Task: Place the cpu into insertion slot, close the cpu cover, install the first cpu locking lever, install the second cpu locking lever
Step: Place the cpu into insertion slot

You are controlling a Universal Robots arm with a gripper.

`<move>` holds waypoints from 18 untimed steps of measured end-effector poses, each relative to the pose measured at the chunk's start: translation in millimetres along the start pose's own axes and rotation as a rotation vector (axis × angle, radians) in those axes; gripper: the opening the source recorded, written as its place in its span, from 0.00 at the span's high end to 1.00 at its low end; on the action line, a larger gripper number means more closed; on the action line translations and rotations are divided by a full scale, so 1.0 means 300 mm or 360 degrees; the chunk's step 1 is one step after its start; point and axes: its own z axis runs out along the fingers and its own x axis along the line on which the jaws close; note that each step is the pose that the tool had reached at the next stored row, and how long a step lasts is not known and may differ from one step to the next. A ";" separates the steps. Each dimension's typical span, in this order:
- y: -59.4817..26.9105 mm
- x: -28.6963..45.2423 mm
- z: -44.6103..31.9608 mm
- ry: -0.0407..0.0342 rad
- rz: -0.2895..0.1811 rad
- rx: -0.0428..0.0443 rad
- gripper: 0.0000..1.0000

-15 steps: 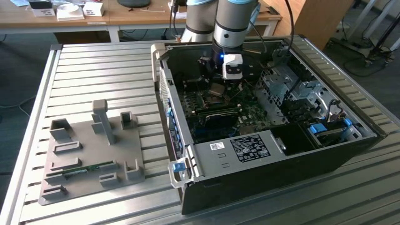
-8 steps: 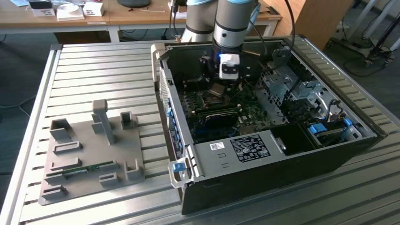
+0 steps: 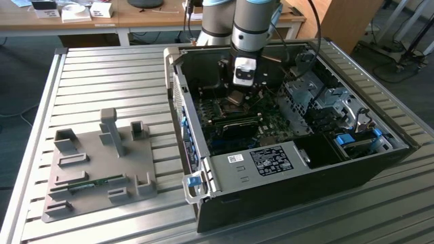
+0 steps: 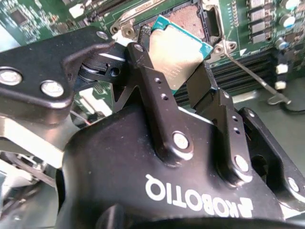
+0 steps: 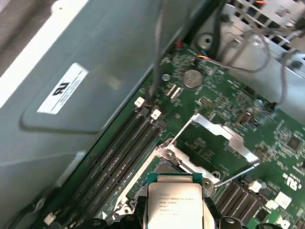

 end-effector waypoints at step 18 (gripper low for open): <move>0.000 0.000 0.000 -0.0039 0.0509 0.0002 0.46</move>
